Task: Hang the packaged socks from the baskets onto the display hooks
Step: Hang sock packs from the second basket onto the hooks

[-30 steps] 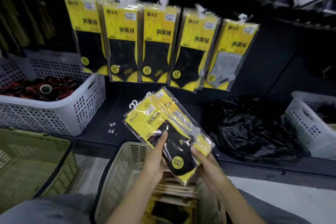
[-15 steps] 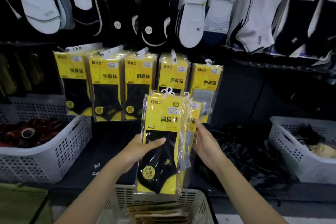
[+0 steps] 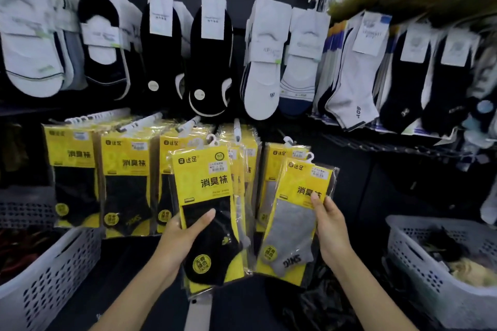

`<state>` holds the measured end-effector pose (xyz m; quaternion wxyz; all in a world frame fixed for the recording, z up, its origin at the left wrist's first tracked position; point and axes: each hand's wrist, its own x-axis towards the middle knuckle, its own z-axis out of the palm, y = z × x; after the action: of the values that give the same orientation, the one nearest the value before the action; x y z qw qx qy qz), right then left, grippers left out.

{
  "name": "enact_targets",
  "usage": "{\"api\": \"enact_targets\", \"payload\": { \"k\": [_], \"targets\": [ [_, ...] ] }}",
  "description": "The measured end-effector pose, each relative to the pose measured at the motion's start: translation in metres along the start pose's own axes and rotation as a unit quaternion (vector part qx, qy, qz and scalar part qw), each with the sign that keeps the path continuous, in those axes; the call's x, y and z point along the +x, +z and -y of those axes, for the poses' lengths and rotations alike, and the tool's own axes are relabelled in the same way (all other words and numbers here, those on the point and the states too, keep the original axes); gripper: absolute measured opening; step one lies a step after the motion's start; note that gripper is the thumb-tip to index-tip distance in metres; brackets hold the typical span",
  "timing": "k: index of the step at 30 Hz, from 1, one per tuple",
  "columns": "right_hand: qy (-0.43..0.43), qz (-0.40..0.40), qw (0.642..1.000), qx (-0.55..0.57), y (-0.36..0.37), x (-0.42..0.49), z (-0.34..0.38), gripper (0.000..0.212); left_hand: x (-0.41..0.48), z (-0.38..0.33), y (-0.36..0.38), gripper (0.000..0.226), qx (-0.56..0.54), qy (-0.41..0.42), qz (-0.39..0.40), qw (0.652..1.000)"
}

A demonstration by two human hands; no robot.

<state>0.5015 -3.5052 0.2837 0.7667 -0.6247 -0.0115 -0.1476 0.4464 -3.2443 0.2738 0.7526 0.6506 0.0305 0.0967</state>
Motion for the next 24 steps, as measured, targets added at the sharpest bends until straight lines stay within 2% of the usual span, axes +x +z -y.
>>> {"api": "enact_targets", "payload": {
  "k": [4,9,11,14,17,20,22,24],
  "targets": [
    [-0.024,0.013,0.999,-0.026,0.006,0.037,0.006,0.020,0.016,-0.005,-0.002,0.045,0.005,0.016,-0.021,1.000],
    [-0.022,0.064,0.997,-0.041,0.020,0.069,-0.001,0.021,0.029,-0.006,-0.003,0.038,0.013,0.024,-0.031,0.999],
    [-0.026,0.040,0.997,-0.066,0.025,0.079,-0.006,0.018,0.032,-0.006,-0.003,0.036,0.009,0.021,-0.029,0.999],
    [-0.028,-0.050,0.993,-0.107,0.034,0.097,-0.011,0.011,0.035,-0.005,-0.003,0.036,0.006,0.016,-0.028,0.999],
    [0.008,-0.141,0.984,-0.112,0.040,0.110,-0.016,0.023,0.037,-0.004,-0.003,0.036,0.001,0.008,-0.025,1.000],
    [0.030,-0.215,0.971,-0.103,0.037,0.107,-0.020,0.024,0.035,-0.006,-0.003,0.037,-0.005,0.009,-0.020,1.000],
    [0.034,-0.224,0.969,-0.095,0.035,0.095,-0.022,0.024,0.032,-0.007,-0.004,0.038,-0.009,0.013,-0.017,1.000],
    [0.026,-0.172,0.981,-0.090,0.037,0.075,-0.022,0.020,0.028,-0.007,-0.004,0.039,-0.012,0.012,-0.010,1.000]
  ]
}}
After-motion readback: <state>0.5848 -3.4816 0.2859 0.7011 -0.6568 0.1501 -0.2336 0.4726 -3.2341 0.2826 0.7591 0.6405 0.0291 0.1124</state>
